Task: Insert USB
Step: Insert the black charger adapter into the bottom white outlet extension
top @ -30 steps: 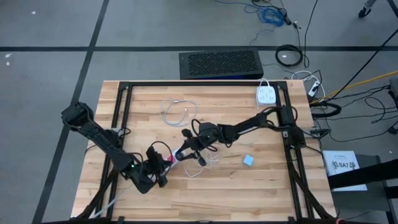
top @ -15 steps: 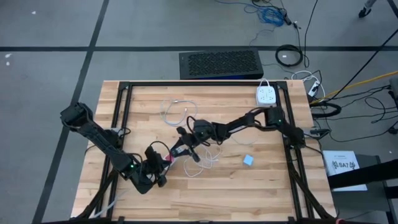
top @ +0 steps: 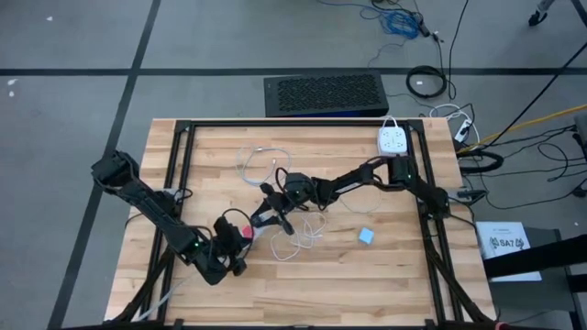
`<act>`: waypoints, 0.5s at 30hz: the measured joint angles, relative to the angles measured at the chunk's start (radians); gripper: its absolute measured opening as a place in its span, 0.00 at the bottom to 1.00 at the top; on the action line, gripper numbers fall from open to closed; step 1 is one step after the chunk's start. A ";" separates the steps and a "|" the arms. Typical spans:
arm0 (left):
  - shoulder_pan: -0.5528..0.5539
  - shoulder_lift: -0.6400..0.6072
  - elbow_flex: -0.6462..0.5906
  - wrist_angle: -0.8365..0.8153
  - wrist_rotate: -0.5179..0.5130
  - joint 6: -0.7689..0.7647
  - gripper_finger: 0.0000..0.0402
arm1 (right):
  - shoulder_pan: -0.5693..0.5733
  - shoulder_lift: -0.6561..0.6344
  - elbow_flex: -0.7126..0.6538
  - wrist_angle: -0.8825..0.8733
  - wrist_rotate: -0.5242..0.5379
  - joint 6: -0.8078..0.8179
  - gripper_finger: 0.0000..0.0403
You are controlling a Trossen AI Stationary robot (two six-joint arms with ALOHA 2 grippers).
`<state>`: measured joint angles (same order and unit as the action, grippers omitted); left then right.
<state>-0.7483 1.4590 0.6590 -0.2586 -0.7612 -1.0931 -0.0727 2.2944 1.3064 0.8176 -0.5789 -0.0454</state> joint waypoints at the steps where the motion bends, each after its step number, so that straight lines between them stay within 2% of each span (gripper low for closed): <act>1: 0.000 0.000 0.000 0.000 -0.002 0.000 0.00 | 0.001 0.000 0.000 0.002 -0.001 -0.001 0.29; 15: 0.000 0.000 0.001 0.014 -0.021 0.009 0.00 | 0.001 0.010 0.015 0.009 0.003 -0.010 0.29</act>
<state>-0.7483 1.4590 0.6598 -0.2443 -0.7822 -1.0844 -0.0716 2.3047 1.3211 0.8266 -0.5757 -0.0559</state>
